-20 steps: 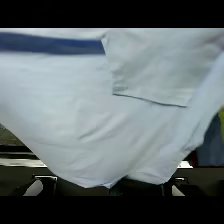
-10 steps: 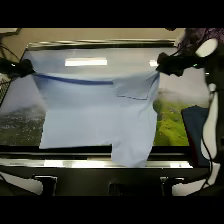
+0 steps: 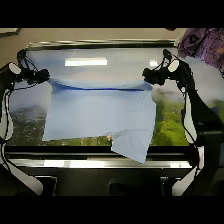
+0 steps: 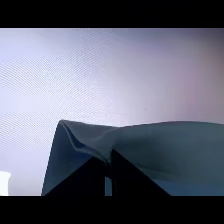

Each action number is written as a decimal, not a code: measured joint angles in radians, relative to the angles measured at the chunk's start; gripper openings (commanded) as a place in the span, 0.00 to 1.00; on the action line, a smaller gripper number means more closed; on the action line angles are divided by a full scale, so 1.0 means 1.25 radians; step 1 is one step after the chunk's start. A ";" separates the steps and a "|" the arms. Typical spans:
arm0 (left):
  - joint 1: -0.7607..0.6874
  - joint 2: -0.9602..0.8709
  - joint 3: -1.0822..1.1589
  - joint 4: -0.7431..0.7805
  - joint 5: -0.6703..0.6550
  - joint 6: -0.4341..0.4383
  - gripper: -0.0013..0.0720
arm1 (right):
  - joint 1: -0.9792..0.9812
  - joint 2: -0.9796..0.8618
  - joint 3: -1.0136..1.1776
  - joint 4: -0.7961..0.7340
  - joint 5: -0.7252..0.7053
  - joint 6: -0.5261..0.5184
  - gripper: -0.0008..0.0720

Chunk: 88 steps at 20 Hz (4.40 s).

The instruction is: Fold the clothes and pants, and hang the long-sleeved shirts on hangers.

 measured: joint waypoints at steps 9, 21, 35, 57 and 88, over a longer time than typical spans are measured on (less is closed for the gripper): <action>0.041 -0.004 0.000 0.009 -0.276 0.000 0.04 | 0.002 -0.001 0.000 -0.178 0.274 0.033 0.05; 0.033 -0.009 -0.049 0.042 -0.368 0.001 0.04 | 0.002 -0.013 -0.002 -0.248 0.380 0.026 0.05; 0.038 0.011 -0.025 0.048 -0.366 -0.060 0.93 | 0.002 0.011 -0.002 -0.210 0.378 0.009 0.76; 0.363 0.400 -0.598 -0.135 -0.278 -0.034 0.93 | -0.296 0.702 -1.185 0.259 0.160 -0.255 0.76; 0.396 0.384 -0.829 -0.286 -0.217 0.265 0.93 | -0.297 0.627 -1.255 0.390 0.083 -0.336 0.05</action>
